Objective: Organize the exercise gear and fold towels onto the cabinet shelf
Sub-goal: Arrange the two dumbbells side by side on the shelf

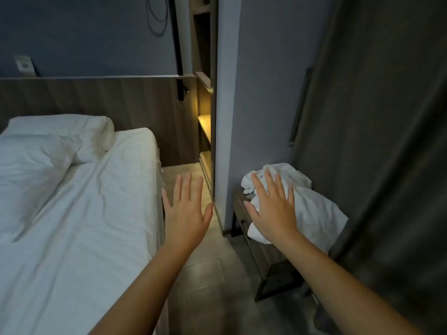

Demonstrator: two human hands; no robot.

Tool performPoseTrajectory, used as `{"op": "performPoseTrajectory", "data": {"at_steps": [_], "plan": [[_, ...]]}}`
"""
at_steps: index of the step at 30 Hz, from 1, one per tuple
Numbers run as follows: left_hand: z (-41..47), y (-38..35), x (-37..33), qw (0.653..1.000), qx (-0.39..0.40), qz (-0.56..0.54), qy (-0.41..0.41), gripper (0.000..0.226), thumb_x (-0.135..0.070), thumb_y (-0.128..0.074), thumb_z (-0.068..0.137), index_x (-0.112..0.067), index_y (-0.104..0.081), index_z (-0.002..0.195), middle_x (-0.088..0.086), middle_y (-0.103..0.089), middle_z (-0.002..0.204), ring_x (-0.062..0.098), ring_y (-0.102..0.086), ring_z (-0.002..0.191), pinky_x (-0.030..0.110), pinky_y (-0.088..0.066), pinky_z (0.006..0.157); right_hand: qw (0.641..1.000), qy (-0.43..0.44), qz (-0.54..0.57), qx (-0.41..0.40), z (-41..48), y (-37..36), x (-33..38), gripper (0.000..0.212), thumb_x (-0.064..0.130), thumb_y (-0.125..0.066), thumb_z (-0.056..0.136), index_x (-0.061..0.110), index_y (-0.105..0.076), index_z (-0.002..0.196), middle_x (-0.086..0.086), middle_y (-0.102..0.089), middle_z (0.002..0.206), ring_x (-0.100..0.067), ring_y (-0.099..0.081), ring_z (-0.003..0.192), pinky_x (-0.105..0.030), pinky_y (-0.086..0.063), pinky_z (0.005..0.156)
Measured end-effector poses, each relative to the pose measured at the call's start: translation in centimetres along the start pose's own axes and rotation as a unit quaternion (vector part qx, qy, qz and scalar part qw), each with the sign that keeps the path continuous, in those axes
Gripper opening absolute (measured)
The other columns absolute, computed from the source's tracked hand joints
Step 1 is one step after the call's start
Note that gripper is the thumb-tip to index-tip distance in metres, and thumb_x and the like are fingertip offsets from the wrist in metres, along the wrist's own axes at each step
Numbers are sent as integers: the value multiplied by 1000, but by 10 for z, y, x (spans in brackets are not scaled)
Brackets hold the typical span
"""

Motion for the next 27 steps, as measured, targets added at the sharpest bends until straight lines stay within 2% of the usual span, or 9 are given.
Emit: {"op": "performPoseTrajectory", "data": {"at_steps": [5,11,19,27], "plan": [[35,-47,0,1000,14,1,12,67,-56,-27,97,-29,-11,156,2,1,164,23,5,151,56,-3,119,999,16,-26,32,40,-44,-19,80,70,-4,83,35,2,154,-3,4,164,-30,0,150,-54,-7,119],[76,-97,-5,999,35,0,35,65,-53,-33,98,-27,-17,155,3,-5,164,24,1,151,56,-5,120,996,46,-6,73,95,-92,-46,74,67,-24,92,36,1,154,-2,8,163,-30,5,150,-53,-1,118],[124,-141,6,996,66,4,63,64,-51,-35,98,-25,-19,155,4,-7,163,23,-1,151,55,-7,120,990,78,6,116,158,-140,-42,72,65,-24,95,36,5,153,-3,10,163,-30,8,150,-52,0,118],[205,-189,55,994,87,-15,62,62,-47,-40,99,-22,-24,154,6,-11,163,25,-3,151,56,-9,119,984,89,14,154,235,-193,-10,68,60,-27,98,34,2,154,-3,10,163,-29,13,149,-53,3,117]]}}
Point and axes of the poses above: each hand's wrist, its own z-axis towards the middle knuckle, its own y-axis out of the back of the hand, x = y × z, the point moved 9 cm from there along z, towards the middle knuckle
